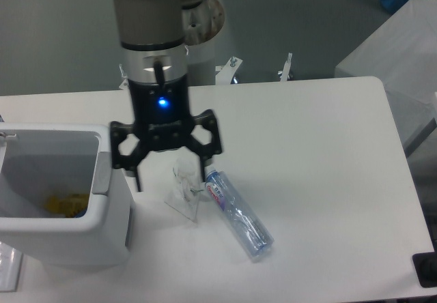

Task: Open the trash can
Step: 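Raise the gripper away from the opened trash can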

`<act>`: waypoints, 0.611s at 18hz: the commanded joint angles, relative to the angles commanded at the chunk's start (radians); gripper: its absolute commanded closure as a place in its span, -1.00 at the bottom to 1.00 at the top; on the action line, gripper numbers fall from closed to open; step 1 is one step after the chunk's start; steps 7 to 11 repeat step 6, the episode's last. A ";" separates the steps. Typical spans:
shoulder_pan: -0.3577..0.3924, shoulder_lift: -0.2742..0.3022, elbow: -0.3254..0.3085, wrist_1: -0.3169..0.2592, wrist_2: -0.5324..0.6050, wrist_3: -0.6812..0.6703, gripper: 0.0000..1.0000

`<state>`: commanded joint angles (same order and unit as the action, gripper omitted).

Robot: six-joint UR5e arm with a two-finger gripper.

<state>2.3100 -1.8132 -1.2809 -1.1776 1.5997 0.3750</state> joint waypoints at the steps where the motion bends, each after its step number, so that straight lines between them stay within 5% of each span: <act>1: 0.014 0.003 0.000 -0.032 0.015 0.077 -1.00; 11: 0.077 0.003 -0.008 -0.076 0.020 0.176 -1.00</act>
